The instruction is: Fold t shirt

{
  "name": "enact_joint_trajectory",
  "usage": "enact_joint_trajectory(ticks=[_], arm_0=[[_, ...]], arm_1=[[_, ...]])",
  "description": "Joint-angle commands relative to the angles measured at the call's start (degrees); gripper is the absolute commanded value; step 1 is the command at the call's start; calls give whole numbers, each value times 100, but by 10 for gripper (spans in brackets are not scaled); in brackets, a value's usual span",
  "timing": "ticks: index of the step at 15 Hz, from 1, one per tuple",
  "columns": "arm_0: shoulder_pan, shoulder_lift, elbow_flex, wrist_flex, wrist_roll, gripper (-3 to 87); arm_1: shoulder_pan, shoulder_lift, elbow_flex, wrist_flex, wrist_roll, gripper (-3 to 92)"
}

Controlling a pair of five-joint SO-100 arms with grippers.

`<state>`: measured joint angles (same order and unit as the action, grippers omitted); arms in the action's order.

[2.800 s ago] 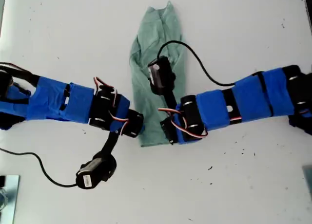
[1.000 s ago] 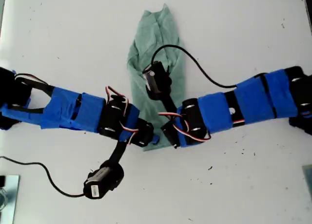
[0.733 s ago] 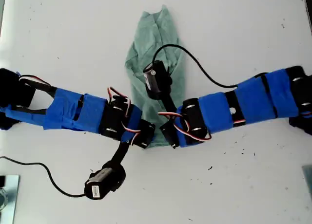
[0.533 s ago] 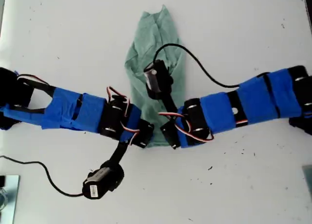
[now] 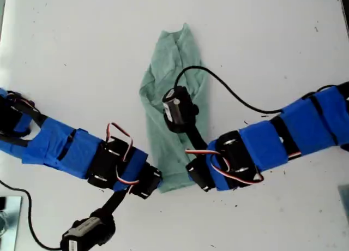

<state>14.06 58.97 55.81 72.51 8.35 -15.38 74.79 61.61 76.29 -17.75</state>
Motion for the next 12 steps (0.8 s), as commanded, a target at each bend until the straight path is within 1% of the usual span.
enact_joint_trajectory(ticks=[1, 3, 6, 8, 9, 12], arm_0=[[-141, 1028, -53, 44, 229, -1], [-483, 1257, -44, 316, 422, -1], [-826, 1767, -26, 686, 439, -1], [-1204, 2127, 35, 1037, 677, -1], [-1380, 2224, 53, 1125, 800, -1], [-2030, 2312, 105, 1143, 1187, -1]], arm_1=[[299, 782, -79, -176, -237, 7], [519, 844, -79, -308, -492, 7], [571, 844, 26, -457, -501, 7], [773, 1002, -70, -466, -686, 7], [923, 1143, -53, -396, -729, 7], [1775, 1934, 316, -308, -1257, 7]])
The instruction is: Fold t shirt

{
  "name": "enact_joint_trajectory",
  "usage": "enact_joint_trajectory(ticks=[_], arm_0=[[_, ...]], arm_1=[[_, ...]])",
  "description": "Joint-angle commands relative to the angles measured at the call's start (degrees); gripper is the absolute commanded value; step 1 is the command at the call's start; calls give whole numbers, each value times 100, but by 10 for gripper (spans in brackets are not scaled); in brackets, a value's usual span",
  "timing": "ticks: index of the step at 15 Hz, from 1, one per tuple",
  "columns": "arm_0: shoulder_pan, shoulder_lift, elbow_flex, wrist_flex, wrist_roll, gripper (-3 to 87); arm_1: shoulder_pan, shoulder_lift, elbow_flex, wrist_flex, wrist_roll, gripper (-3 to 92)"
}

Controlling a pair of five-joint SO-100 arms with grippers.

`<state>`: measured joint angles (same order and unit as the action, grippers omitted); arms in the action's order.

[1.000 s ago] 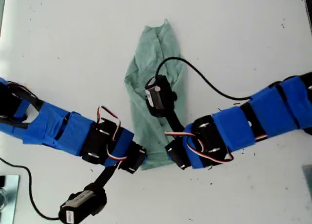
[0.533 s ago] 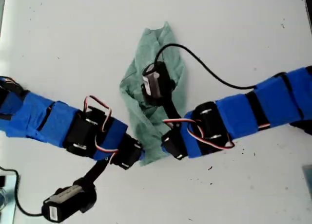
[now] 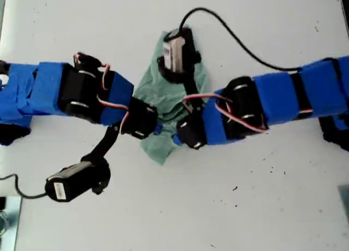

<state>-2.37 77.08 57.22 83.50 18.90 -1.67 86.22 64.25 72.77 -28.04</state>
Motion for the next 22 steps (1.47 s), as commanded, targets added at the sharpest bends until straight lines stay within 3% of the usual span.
enact_joint_trajectory(ticks=[1, 4, 9, 14, 16, 22], arm_0=[[-668, 510, -44, 79, 316, -1], [-835, 853, 114, 378, 466, -1], [1230, 659, 158, 325, -1125, -2], [1679, 35, 158, -35, -1582, 9], [1688, -97, 35, -378, -1749, 264], [1635, -1802, -202, -853, -1635, 305]], arm_1=[[668, 984, 141, 70, -396, 7], [677, 1072, 229, 176, -369, 7], [-431, 1134, 773, -211, 510, 7], [-1371, 1116, 2865, -2602, 1397, 7], [-1345, 1116, 2883, -2646, 1371, 7], [-1274, 1160, 2725, -2549, 1213, 7]])
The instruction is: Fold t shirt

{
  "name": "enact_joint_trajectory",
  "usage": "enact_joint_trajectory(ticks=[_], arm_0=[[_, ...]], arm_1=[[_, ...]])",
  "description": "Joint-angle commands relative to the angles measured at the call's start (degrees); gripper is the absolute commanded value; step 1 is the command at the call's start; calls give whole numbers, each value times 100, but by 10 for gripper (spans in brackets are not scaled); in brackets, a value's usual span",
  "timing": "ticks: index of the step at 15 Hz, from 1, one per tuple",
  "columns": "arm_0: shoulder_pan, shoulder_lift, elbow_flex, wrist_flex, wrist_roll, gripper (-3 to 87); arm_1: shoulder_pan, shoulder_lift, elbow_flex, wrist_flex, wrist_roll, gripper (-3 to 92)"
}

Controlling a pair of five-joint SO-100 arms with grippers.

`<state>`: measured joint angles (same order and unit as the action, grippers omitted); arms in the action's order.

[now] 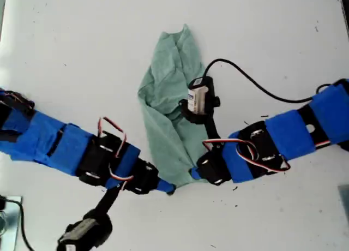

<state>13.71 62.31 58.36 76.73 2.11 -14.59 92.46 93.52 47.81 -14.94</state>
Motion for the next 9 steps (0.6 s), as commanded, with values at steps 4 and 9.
enact_joint_trajectory(ticks=[4, 9], arm_0=[[-422, -1661, -686, -255, 211, 188], [-536, -1661, -677, -501, 413, -2]], arm_1=[[-26, 510, -290, -88, -70, 7], [-44, 536, -193, -176, -35, 7]])
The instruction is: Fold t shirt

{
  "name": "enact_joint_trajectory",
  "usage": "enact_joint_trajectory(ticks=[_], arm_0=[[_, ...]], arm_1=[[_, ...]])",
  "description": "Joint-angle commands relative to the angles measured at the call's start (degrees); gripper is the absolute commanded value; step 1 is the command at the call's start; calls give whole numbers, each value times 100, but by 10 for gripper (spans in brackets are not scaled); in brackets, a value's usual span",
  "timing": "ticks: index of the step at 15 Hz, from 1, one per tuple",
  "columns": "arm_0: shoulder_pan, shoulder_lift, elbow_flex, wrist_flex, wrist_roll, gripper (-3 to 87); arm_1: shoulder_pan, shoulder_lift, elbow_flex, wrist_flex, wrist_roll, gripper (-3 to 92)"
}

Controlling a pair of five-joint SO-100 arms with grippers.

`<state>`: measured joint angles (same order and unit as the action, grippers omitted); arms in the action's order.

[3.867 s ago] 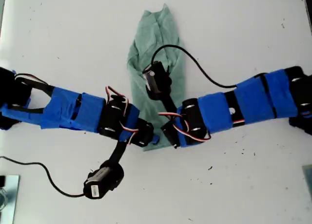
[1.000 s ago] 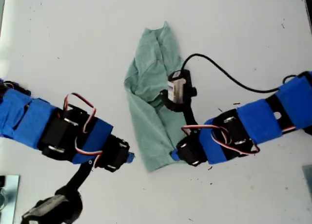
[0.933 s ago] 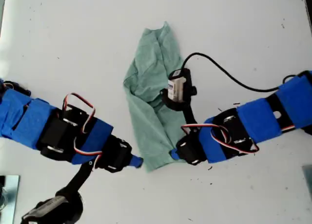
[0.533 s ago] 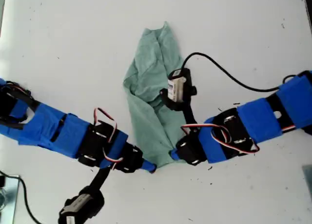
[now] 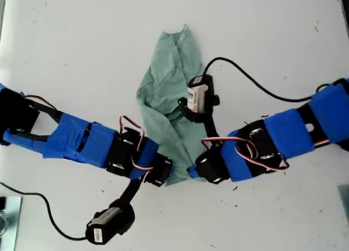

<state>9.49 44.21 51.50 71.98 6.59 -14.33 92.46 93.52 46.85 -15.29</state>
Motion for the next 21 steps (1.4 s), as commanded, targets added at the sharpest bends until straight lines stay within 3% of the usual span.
enact_joint_trajectory(ticks=[1, 6, 9, 12, 13, 14, 15, 16, 17, 19, 21], arm_0=[[9, 527, 9, 0, 18, -2], [185, 2733, 211, -9, 343, -2], [-712, 3059, 255, 185, 896, -2], [-1819, 3120, 281, 272, 1608, 7], [-2101, 3217, 272, 360, 1731, 145], [-2426, 3551, 387, 387, 1890, 271], [-2839, 3920, 536, 457, 2013, 305], [-3296, 4324, 677, 580, 2109, 324], [-3788, 4685, 923, 703, 2127, 336], [-4465, 5405, 2013, 545, 2180, 332], [-4702, 6223, 3595, -123, 2162, 328]], arm_1=[[-70, 606, -193, -44, -18, 7], [202, 1195, -835, 448, -703, 7], [1301, 1679, -633, 738, -1477, 7], [2593, 1916, 141, 281, -1995, 10], [2953, 2004, 308, 158, -2030, 87], [3313, 2206, 448, 79, -2145, 227], [3744, 2725, 853, -185, -2232, 207], [4228, 3674, 1881, -1081, -2188, 189], [4737, 4641, 2777, -1327, -1837, 185], [5449, 7216, 4614, -1318, -1635, 184], [5607, 9158, 5484, -352, -1582, 181]])
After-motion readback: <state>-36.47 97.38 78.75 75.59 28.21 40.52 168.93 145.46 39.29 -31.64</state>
